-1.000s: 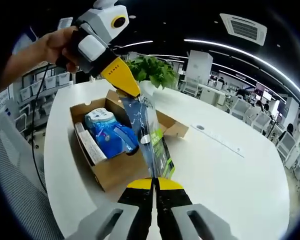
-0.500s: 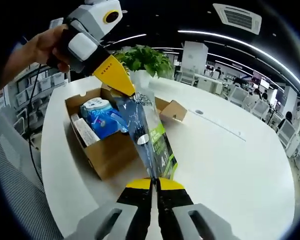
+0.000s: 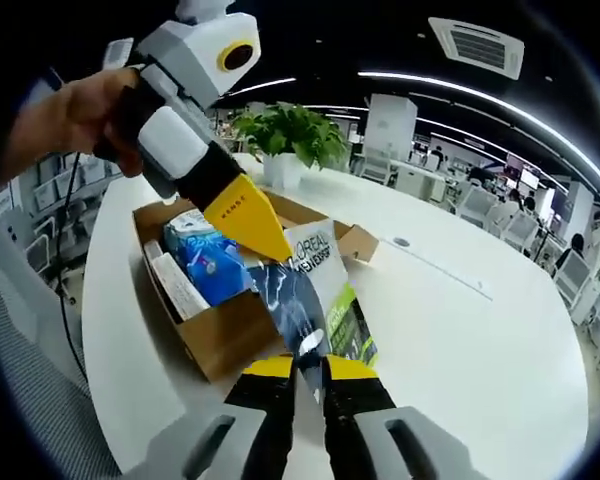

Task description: Operate the shoe box by opening the lid, removing the specified soft item, and placing it in the target area until the item is outside and the box remains undamaged.

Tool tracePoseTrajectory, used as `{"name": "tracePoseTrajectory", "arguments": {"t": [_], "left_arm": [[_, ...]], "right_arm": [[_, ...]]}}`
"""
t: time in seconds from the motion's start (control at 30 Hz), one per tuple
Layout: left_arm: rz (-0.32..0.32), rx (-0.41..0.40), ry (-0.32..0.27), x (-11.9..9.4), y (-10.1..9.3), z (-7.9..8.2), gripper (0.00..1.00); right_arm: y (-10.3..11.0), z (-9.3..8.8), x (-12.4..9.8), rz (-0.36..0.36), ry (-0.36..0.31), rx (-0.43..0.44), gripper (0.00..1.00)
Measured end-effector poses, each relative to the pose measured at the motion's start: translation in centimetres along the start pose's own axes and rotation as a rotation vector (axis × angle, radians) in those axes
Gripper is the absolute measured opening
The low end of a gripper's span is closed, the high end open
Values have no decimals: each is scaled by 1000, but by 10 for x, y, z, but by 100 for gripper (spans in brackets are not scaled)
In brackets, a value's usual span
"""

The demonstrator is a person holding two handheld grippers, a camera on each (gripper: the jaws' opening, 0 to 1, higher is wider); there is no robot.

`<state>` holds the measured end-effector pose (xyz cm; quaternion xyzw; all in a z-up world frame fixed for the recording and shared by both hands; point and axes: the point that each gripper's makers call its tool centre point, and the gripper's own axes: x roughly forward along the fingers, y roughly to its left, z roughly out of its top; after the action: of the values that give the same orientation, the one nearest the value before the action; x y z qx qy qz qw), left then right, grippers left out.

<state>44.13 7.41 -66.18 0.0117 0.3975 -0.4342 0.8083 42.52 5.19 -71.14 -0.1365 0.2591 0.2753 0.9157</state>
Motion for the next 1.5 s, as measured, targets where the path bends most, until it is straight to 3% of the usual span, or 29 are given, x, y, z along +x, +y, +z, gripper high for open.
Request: {"name": "tracePoseTrajectory", "arguments": {"t": [0.3,0.5,0.87,1.23,1.5], "left_arm": [[13,11,10,9,2,-5,0],[26,28,25,10,7,-8,1],[17,31,8,13,9,-7,8],[44,104,-22,-4,24,-8,16],[75,101,-52,-21,41,-7,17]], "right_arm": [[7,7,3,10,-11,-17,8],[9,6,4,5,-16,-38,3],[1,5,2,-27,-29,5,0],[-7,-6,3,-47,0,54,0],[-15,-16,5,-74,35,90,0]]}}
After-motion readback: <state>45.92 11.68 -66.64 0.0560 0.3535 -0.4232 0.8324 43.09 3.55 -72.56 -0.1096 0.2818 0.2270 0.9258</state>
